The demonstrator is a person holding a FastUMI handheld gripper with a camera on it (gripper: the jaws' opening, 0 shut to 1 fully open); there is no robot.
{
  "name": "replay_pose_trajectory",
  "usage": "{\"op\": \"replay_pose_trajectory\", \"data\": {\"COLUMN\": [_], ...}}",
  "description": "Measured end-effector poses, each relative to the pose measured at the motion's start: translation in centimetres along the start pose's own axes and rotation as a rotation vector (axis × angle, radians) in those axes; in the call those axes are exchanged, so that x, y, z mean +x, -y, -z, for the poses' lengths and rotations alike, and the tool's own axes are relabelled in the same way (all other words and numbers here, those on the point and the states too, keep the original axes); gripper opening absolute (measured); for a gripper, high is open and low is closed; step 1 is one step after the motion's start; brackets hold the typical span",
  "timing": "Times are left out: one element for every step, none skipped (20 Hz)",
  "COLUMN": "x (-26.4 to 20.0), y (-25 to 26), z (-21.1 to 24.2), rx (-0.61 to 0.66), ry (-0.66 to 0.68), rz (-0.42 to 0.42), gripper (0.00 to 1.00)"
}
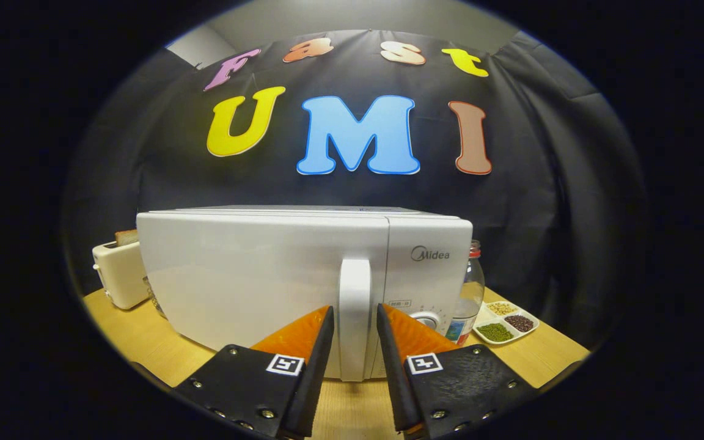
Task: Open the microwave, put the food inside, and close the microwave door.
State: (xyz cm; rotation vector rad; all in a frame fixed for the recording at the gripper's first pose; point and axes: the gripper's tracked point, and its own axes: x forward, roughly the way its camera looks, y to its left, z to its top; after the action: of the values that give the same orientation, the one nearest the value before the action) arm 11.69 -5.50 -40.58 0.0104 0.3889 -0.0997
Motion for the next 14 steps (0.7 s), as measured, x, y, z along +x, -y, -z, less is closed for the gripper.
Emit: {"op": "replay_pose_trajectory", "data": {"x": [0.0,-0.17,-0.2,-0.16,-0.1,-0.2,-0.44,-0.23,-0.29,-0.31,-0.37,-0.4,-0.5,-0.56], "y": [-0.03,0.26,0.15,0.01,0.0,0.12,0.06,-0.03,0.0,-0.08,-0.09,-0.06,-0.15,-0.22], "z": [0.26,0.27,-0.01,0.05,-0.15,0.0,-0.18,0.03,-0.06,0.09,-0.07,0.03,0.0,0.0], "rx": [0.006,0.006,-0.001,-0.003,0.008,0.029,0.045,0.032,0.029,0.033,0.058,0.078,0.091,0.098], "ry": [0.008,-0.004,0.003,-0.003,0.001,-0.003,0.004,0.006,0.02,0.019,0.017,0.011,0.004,0.002], "rz": [0.007,0.014,0.015,0.008,-0.002,-0.007,-0.005,-0.005,-0.009,-0.02,-0.031,-0.042,-0.052,-0.062], "gripper": [0.38,0.28,0.28,0.28,0.28,0.28,0.18,0.18,0.18,0.18,0.18,0.18,0.18,0.18]}}
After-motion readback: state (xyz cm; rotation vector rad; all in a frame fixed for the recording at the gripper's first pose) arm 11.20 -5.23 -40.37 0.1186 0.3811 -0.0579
